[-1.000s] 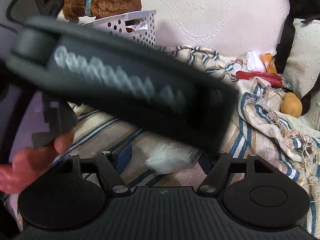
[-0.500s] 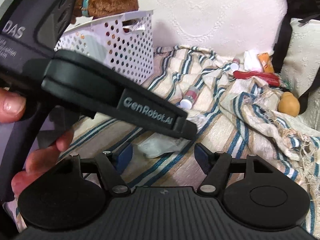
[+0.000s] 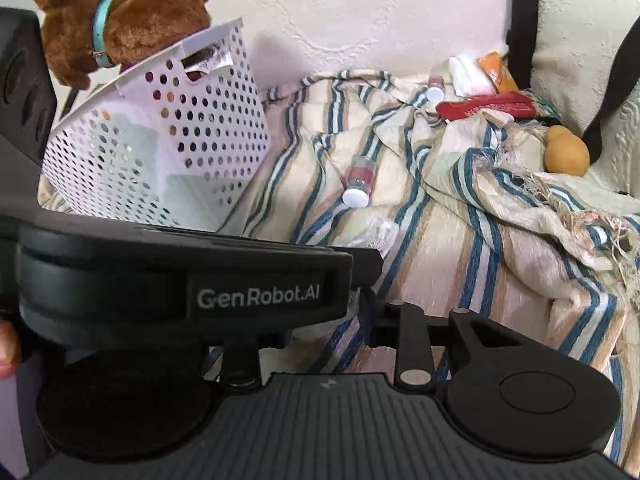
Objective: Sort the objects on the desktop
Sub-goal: 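Grasp the tissue pack with the left gripper while the right gripper releases it, then carry the tissue pack with the left gripper and release it into the basket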
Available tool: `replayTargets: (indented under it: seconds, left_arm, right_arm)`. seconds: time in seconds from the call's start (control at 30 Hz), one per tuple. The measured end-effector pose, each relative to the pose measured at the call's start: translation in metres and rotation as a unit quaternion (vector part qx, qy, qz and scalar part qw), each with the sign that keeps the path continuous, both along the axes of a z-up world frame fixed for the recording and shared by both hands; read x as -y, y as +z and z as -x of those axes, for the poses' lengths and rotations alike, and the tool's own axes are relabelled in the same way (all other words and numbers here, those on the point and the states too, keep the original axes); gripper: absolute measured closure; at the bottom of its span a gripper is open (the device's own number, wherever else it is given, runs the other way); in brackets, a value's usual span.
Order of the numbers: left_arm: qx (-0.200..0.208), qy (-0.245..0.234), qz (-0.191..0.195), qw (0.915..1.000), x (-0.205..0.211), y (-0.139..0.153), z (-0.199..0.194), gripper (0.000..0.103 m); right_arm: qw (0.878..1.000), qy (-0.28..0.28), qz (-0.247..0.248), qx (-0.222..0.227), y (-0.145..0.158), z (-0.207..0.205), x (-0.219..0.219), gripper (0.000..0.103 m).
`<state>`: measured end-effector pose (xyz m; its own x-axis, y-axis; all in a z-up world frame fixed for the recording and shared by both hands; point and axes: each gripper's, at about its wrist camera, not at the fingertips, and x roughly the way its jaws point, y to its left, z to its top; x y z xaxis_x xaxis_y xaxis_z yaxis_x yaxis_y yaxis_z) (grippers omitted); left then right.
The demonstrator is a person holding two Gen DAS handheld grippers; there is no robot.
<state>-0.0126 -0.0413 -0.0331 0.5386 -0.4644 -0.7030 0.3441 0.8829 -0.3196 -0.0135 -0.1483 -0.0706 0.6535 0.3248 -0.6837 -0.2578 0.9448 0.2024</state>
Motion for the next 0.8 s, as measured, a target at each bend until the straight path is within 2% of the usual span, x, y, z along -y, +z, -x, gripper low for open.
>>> replayTargets:
  seconds: [0.17,0.33,0.43,0.5,0.63,0.8]
  left_arm:
    - [0.005,0.000,0.022,0.9997,-0.007,0.008,0.007,0.072]
    - [0.070,0.007,0.057,0.9959,-0.019,0.044,0.037,0.071]
    - [0.108,0.020,0.068,0.9917,-0.025,0.061,0.054,0.069]
    - [0.137,0.036,0.061,0.9881,-0.026,0.072,0.065,0.068]
    - [0.213,0.074,0.028,0.9737,-0.036,0.102,0.077,0.067]
    - [0.247,0.111,0.007,0.9627,-0.072,0.138,0.057,0.061]
  right_arm:
    - [1.000,-0.017,-0.015,0.001,0.010,0.007,0.003,0.072]
    - [0.993,-0.004,0.030,0.116,0.040,0.049,-0.010,0.074]
    - [0.988,-0.003,0.008,0.156,0.053,0.063,-0.009,0.074]
    - [0.985,-0.003,-0.019,0.171,0.062,0.065,-0.008,0.075]
    - [0.977,0.014,-0.022,0.214,0.090,0.058,-0.031,0.076]
    - [0.967,0.040,-0.037,0.249,0.120,0.033,-0.075,0.078]
